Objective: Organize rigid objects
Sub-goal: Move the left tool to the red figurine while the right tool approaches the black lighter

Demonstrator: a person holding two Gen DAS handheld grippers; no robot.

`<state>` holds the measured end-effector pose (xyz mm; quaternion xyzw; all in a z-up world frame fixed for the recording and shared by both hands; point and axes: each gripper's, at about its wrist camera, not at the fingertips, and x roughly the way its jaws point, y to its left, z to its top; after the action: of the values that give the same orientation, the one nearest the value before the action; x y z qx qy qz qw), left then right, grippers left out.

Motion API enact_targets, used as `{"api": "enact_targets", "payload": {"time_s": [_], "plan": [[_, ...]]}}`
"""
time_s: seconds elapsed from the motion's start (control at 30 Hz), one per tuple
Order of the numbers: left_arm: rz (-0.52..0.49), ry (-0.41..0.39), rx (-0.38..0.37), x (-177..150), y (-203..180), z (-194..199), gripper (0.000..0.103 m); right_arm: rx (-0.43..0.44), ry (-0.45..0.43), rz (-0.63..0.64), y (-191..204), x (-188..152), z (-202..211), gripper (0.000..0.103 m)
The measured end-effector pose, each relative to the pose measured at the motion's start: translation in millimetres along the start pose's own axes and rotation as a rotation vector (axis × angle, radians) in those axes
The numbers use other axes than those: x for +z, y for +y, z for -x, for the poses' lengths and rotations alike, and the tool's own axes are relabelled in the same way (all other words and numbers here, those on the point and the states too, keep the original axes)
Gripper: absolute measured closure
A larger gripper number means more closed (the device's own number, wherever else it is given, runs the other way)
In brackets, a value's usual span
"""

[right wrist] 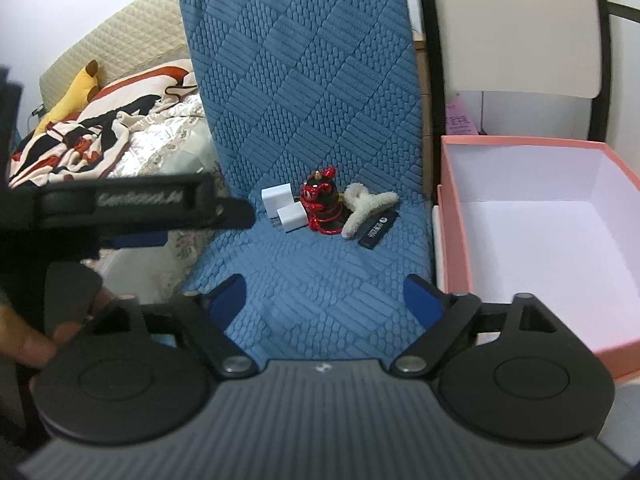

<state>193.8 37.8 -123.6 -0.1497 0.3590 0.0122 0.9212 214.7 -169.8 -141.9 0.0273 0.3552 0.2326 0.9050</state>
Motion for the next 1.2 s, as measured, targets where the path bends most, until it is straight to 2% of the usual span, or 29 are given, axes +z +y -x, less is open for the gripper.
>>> {"api": "enact_targets", "payload": {"time_s": [0.4, 0.53, 0.63, 0.83, 1.0, 1.2], "plan": [[-0.029, 0.065, -0.024, 22, 12, -99, 0.000, -0.079, -0.008, 0.006, -7, 9, -83, 0.029], [-0.048, 0.079, -0.009, 29, 12, -126, 0.000, -0.111, -0.009, 0.000, -11, 15, -108, 0.029], [-0.038, 0.078, 0.020, 36, 16, -144, 0.000, -0.112, 0.006, -0.010, -14, 18, -124, 0.029], [-0.032, 0.085, 0.019, 48, 24, -176, 0.000, -0.114, 0.028, -0.014, -13, 20, -158, 0.030], [-0.060, 0.080, 0.026, 53, 22, -198, 0.005, -0.143, 0.059, -0.044, -20, 24, -191, 0.052], [-0.053, 0.099, 0.019, 51, 27, -219, 0.011, -0.181, 0.078, -0.085, -28, 24, -216, 0.055]]}}
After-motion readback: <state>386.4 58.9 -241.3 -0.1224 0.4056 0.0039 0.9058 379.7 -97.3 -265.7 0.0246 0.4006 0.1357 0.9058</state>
